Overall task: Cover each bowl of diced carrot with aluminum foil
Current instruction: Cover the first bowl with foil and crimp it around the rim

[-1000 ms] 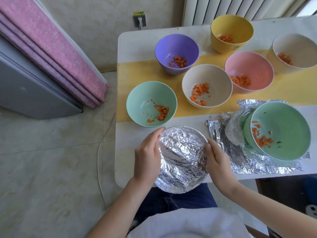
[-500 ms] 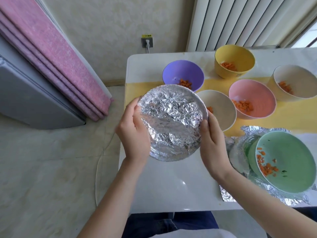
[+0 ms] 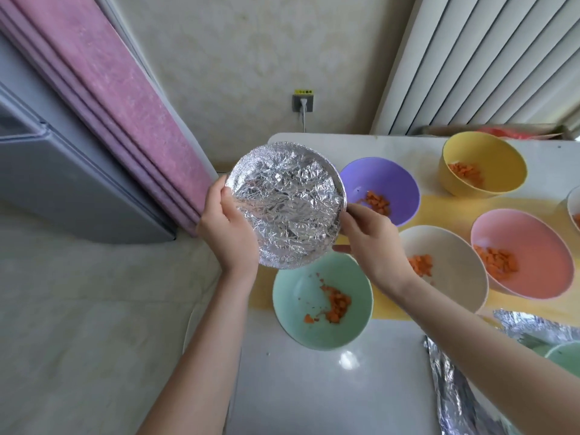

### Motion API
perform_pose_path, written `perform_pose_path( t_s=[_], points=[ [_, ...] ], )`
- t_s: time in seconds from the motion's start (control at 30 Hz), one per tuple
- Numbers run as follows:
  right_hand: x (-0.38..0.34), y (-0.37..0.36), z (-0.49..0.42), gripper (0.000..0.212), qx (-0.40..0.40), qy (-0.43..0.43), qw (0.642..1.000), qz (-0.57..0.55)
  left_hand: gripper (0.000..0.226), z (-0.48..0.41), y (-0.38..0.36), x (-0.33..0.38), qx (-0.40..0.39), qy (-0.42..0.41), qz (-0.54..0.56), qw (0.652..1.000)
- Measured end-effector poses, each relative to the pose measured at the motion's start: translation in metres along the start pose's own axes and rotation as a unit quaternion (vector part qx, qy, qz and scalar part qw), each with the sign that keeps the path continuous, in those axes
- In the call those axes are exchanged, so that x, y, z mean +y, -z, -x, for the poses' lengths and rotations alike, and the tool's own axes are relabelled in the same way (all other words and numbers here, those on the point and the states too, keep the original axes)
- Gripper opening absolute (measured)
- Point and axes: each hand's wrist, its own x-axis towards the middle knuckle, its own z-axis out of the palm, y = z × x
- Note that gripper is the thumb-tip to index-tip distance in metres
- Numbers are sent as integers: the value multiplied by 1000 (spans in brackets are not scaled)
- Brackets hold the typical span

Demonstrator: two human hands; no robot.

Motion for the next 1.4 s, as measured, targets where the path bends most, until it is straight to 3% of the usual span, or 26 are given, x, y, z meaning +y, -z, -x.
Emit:
perform_pose_path(
  t_s=[0.23,0.47,0.6,0.77,0.9,1.0,1.2,1.4],
  points=[
    [0,-19,-85,26,8,21,994,104,26,-39,-43,-26,-7,15,3,1000],
    [12,-29,-164,29,8,-24,987,157,31,-65,-76,-60,-160,74,-8,984],
    [16,-32,-197,28,1,-47,978,202,33,-61,-83,-93,-203,92,-50,974],
    [28,-36,-227,27,-5,-78,972,220,30,-31,-84,-133,-324,68,-190,924],
    [33,-36,-243,31,3,-112,972,208,43,-12,-87,-148,-418,29,-251,873],
    [35,-35,-245,36,14,-140,971,192,45,-7,-88,-151,-426,7,-295,855],
    [41,-33,-247,22,9,-176,969,174,46,-6,-88,-152,-422,-12,-314,850],
    [37,-26,-236,31,19,-187,973,133,49,-2,-81,-149,-443,-8,-316,839]
  ],
)
